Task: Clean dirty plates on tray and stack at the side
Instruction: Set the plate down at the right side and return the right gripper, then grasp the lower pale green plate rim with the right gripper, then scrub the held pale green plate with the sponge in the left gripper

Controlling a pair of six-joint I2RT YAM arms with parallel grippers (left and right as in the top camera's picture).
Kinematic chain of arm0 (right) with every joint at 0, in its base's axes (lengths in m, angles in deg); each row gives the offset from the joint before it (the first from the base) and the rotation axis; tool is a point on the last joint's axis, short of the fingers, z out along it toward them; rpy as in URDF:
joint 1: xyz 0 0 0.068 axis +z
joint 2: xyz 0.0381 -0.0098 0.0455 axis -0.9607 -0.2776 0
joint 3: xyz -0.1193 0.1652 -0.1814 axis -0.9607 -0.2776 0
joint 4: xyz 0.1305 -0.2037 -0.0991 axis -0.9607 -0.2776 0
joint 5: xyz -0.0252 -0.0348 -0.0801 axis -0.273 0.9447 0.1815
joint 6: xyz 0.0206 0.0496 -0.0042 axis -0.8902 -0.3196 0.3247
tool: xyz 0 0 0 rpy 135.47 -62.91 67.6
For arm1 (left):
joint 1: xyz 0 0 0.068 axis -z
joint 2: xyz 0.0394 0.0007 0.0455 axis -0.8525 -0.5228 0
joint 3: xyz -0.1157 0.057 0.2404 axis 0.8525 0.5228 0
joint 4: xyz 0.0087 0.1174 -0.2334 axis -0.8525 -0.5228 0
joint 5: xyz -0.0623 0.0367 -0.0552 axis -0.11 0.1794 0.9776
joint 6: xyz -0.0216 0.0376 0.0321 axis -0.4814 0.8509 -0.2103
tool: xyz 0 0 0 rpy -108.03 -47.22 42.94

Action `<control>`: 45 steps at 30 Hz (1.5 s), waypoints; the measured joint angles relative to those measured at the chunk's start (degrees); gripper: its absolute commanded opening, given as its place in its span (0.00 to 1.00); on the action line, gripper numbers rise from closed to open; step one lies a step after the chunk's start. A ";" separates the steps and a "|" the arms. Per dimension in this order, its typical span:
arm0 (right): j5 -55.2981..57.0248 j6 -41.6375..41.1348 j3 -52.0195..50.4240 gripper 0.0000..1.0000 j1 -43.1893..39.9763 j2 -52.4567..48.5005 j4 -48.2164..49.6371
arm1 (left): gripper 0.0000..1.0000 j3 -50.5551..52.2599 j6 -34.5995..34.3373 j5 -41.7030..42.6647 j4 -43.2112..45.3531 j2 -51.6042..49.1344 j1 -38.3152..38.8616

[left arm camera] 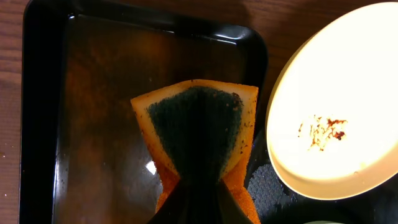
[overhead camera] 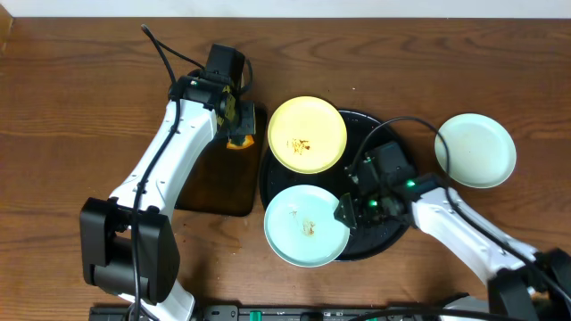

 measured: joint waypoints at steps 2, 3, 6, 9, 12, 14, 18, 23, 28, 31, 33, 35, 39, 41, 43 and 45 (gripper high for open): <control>0.59 -0.63 -0.02 0.38 0.39 -1.38 0.22 | 0.09 0.00 0.00 0.00 0.00 0.00 0.00; 0.74 -0.92 -0.09 0.32 0.42 -2.14 0.33 | 0.09 0.00 0.00 0.00 0.00 0.00 0.00; 1.62 -1.86 -0.35 0.15 0.46 -3.23 0.90 | 0.09 0.00 0.00 0.00 0.00 0.00 0.00; 2.99 -2.43 -0.42 0.02 0.46 -3.26 2.49 | 0.09 0.00 0.00 0.00 -0.02 -0.02 0.00; 4.55 -2.82 -0.42 0.01 0.35 -3.26 3.56 | 0.09 0.00 0.00 0.15 -0.02 -0.02 0.00; 5.97 -2.86 -0.42 0.01 0.26 -3.26 4.07 | 0.09 -0.02 0.00 0.72 -0.02 0.00 0.00; 8.92 -2.86 -0.42 0.01 -2.60 -3.15 4.22 | 0.08 0.00 -0.02 2.29 -0.28 0.00 0.00; 14.29 -2.38 -0.39 0.01 -6.97 -1.68 3.72 | 0.08 0.00 0.00 4.83 -0.46 0.00 0.24; 20.02 -1.25 -0.39 0.01 -11.32 0.37 2.60 | 0.08 0.00 0.00 6.49 -0.44 0.00 2.45; 23.26 -1.09 -0.39 0.01 -13.14 1.03 2.60 | 0.08 0.00 0.00 6.80 -0.39 0.00 5.22; 24.92 -1.09 -0.39 0.01 -13.92 1.05 2.62 | 0.08 0.00 0.00 6.95 -0.22 0.00 7.43; 26.01 -1.09 -0.39 0.01 -14.03 1.05 2.67 | 0.08 0.20 0.00 6.99 0.79 0.00 9.92; 26.47 -1.09 -0.39 0.01 -14.01 1.05 2.67 | 0.08 1.44 0.00 7.19 3.37 0.00 14.84; 26.58 -1.09 -0.39 0.01 -14.01 1.05 2.64 | 0.08 2.36 0.00 7.19 4.74 0.00 17.49; 26.60 -1.09 -0.39 0.01 -14.01 1.05 2.60 | 0.08 2.95 0.00 7.23 6.32 -0.09 20.11; 26.60 -1.09 -0.39 0.01 -14.01 1.05 2.62 | 0.08 2.99 0.00 7.48 8.28 -0.39 22.62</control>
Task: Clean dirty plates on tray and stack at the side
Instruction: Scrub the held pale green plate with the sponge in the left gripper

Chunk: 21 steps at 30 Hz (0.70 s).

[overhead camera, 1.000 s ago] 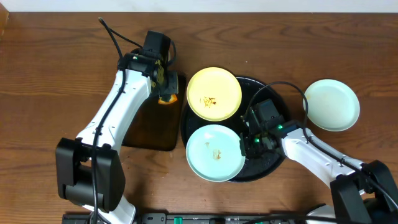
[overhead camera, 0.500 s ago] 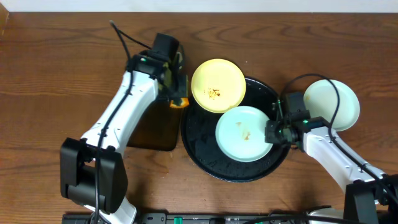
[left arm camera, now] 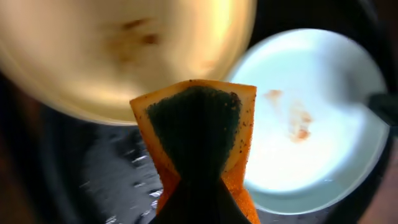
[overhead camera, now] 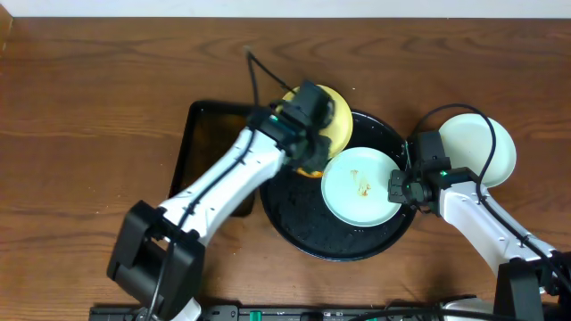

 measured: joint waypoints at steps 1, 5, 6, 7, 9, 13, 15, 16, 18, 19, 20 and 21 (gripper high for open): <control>0.00 0.00 0.00 0.01 0.00 0.00 0.00 | 0.08 0.00 0.02 0.15 1.01 -0.26 1.20; 0.02 0.00 0.00 0.01 0.00 0.00 -0.02 | 0.08 0.00 0.00 2.08 4.85 -2.71 5.01; 0.04 0.00 0.00 0.01 0.00 0.00 -0.02 | 0.08 0.00 0.00 2.73 5.84 -3.74 5.75; 0.04 0.00 0.00 0.01 0.00 0.00 -0.04 | 0.08 0.00 0.00 3.41 6.84 -4.81 6.47; 0.04 0.00 0.00 0.01 0.00 0.00 -0.17 | 0.08 0.00 0.00 4.37 8.24 -7.02 7.65; 0.07 0.00 0.00 0.01 0.00 0.00 -0.31 | 0.08 0.00 0.02 5.64 10.12 -10.60 9.35; 0.09 0.00 0.00 0.01 0.00 0.00 -0.35 | 0.08 0.00 0.26 7.17 11.39 -12.13 9.99; 0.11 0.00 0.00 0.01 0.00 0.00 -0.37 | 0.08 0.00 0.44 8.02 12.07 -12.79 10.27; 0.15 0.00 0.00 0.01 0.00 0.00 -0.42 | 0.08 0.00 0.76 9.40 13.31 -13.88 10.69; 0.15 0.00 0.00 0.01 0.00 0.00 -0.44 | 0.08 0.00 0.94 9.90 13.68 -14.29 10.88; 0.15 0.00 0.00 0.01 0.00 0.00 -0.48 | 0.08 0.00 1.09 10.27 13.92 -14.75 11.06; 0.17 0.00 0.00 0.01 0.00 0.00 -0.57 | 0.08 0.00 1.16 10.54 14.03 -14.99 11.15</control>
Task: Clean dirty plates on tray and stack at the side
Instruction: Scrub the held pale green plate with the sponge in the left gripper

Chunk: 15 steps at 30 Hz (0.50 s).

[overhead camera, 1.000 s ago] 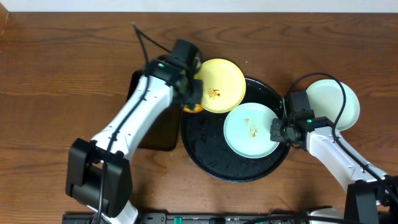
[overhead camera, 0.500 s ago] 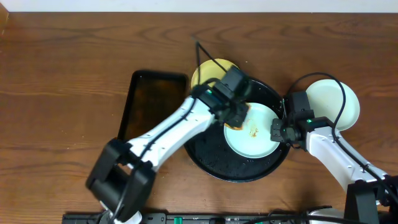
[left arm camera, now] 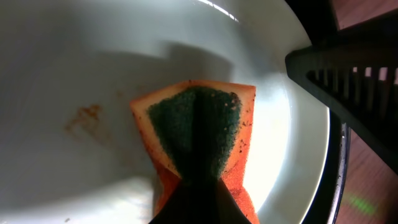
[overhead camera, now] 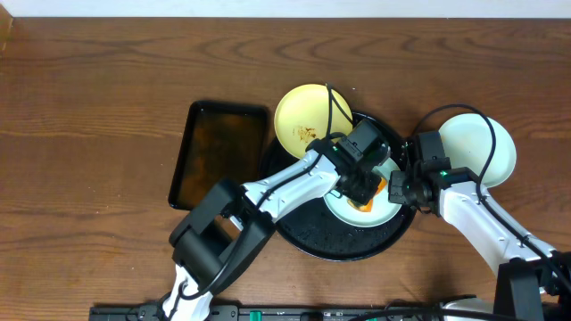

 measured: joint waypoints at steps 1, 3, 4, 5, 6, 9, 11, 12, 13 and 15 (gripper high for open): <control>0.07 0.00 0.00 0.01 0.00 0.00 -0.15 | 0.08 0.00 0.11 0.33 0.15 -0.24 0.04; 0.24 0.00 0.00 0.01 0.00 0.00 -0.22 | 0.08 0.00 0.13 0.70 0.42 -0.50 0.04; 0.28 0.02 0.00 0.01 0.00 0.00 -0.22 | 0.08 0.00 0.15 0.79 0.55 -0.68 0.04; 0.44 0.02 0.00 0.01 0.00 0.00 -0.24 | 0.08 0.00 0.15 0.92 0.70 -0.90 0.04; 0.68 0.02 0.00 0.01 0.00 0.00 -0.26 | 0.08 0.00 0.13 0.96 0.85 -1.20 0.04; 1.14 0.22 0.00 0.01 0.00 0.00 -0.26 | 0.08 -0.04 0.13 0.24 1.31 -2.08 0.04; 1.25 0.37 0.00 0.01 0.00 0.00 -0.15 | 0.08 -0.17 0.13 -1.88 1.31 -2.12 0.07; 1.20 0.39 0.00 0.01 0.00 0.00 -0.11 | 0.08 -0.37 0.13 -3.63 1.31 -2.12 0.17; 1.14 0.42 0.00 0.01 0.00 0.00 -0.02 | 0.08 -0.52 0.13 -5.51 1.40 -2.12 0.26; 0.83 0.42 0.00 0.01 0.00 0.00 0.09 | 0.08 -0.85 0.13 -9.22 1.53 -2.12 0.26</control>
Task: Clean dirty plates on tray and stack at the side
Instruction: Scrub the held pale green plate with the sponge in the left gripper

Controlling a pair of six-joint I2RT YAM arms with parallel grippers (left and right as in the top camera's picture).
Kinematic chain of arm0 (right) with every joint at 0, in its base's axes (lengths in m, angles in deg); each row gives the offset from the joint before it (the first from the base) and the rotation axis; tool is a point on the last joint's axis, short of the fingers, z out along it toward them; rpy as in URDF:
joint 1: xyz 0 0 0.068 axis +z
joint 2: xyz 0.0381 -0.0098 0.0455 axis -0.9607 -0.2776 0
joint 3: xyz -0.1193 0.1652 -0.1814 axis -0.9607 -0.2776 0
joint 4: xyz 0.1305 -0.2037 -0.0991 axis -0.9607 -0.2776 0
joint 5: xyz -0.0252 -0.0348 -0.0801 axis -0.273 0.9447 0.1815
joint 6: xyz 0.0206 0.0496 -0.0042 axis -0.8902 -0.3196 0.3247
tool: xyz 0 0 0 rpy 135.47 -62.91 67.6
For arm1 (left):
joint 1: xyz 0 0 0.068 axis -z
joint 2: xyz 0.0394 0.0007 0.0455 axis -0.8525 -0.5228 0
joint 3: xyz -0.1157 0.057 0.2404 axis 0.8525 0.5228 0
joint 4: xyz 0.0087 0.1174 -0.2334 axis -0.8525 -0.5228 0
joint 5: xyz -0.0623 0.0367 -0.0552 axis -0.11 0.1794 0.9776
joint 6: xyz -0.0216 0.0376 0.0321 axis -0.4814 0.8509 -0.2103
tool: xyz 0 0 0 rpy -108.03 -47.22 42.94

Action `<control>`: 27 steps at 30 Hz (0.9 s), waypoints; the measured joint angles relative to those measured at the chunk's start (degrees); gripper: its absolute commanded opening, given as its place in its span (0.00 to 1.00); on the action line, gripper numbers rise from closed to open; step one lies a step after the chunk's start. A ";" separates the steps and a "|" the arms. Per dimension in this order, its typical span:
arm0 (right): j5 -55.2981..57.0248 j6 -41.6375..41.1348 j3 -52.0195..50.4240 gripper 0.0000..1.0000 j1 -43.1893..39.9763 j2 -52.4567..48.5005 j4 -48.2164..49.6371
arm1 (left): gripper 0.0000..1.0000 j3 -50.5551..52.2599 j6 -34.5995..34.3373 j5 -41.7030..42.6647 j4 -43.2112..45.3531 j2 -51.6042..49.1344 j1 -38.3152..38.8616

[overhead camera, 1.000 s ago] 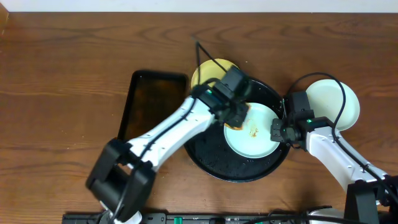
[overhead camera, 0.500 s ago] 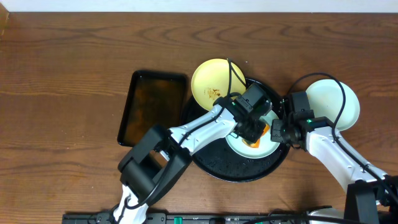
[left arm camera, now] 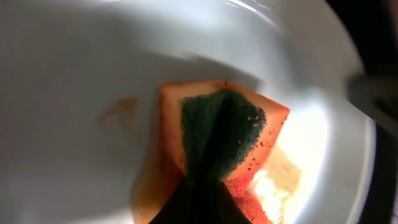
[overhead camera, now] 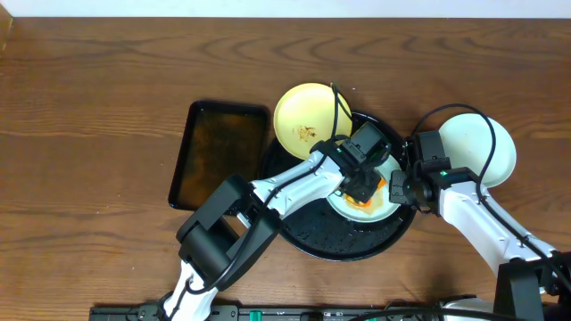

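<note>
A pale green plate [overhead camera: 337,203] lies on the round black tray [overhead camera: 308,227], right of its middle. My left gripper [overhead camera: 364,189] is shut on an orange sponge with a dark green face [left arm camera: 217,124], which is pressed onto the plate's inside [left arm camera: 74,74]. A faint brown stain [left arm camera: 121,107] shows left of the sponge, and a wet orange smear lies beside it. My right gripper [overhead camera: 399,188] is shut on the plate's right rim. A yellow plate [overhead camera: 303,111] with brown specks leans on the tray's upper left edge.
A second pale green plate [overhead camera: 486,147] sits on the table right of the tray, behind my right arm. A black rectangular tray [overhead camera: 214,152] holding liquid lies to the left. My left arm crosses the round tray diagonally.
The sponge has gone from just over the plate to squashed flat against it and skewed. An orange smear now shows beside it. The right gripper and the plate have stayed put.
My left gripper held the sponge over the rectangular tray while my right gripper gripped the pale green plate at the round tray's lower left. Then the plate lay at the tray's right and the sponge was above the tray. Later the sponge was over the plate, and now presses on it.
</note>
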 measured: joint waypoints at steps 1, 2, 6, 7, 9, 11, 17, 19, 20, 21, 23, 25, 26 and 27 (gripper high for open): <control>-0.11 0.00 0.00 0.01 0.00 0.00 0.09 | 0.08 -0.22 0.00 -2.01 0.02 0.00 -0.07; -0.15 -0.02 0.02 0.01 0.00 0.00 0.09 | 0.08 -0.33 -0.02 -3.23 0.00 0.00 -0.13; -0.17 0.00 0.04 0.01 0.00 0.00 0.07 | 0.08 -0.68 0.00 -7.34 -0.11 0.00 -0.68; -0.17 -0.02 0.04 0.01 0.00 0.00 0.04 | 0.08 -0.68 -0.02 -8.04 -0.13 0.00 -0.81; -0.17 0.00 0.09 0.01 0.00 0.00 -0.02 | 0.08 -0.70 -0.02 -9.03 -0.26 0.00 -0.92; -0.17 -0.02 0.11 0.01 0.00 0.00 -0.13 | 0.08 -0.79 -0.02 -9.92 -0.61 0.07 -0.92; -0.17 0.00 0.22 0.06 0.00 0.00 -0.39 | 0.08 -0.76 0.00 -12.76 -3.45 1.68 -1.22; -0.22 0.17 0.22 0.13 0.00 0.00 -0.72 | 0.08 -0.70 0.00 -13.55 -5.38 3.19 -1.62; -0.15 0.31 0.20 0.16 0.00 0.00 -0.92 | 0.08 -0.66 0.00 -13.94 -6.21 4.24 -1.81; -0.09 0.31 0.22 0.18 0.00 0.00 -1.09 | 0.08 -0.66 0.00 -14.21 -6.97 5.44 -1.97; -0.13 0.42 0.20 0.18 0.00 0.00 -1.20 | 0.08 -0.66 0.00 -14.53 -8.26 8.11 -2.32; -0.68 0.42 0.20 0.20 0.00 0.00 -1.20 | 0.08 -0.66 0.00 -14.60 -9.11 10.64 -2.69; -1.09 0.42 0.20 0.22 0.00 0.00 -1.22 | 0.08 -0.66 0.00 -14.60 -9.64 11.76 -2.95; -1.60 0.37 0.20 0.23 0.00 0.00 -1.22 | 0.08 -0.66 0.00 -14.60 -10.19 12.70 -3.30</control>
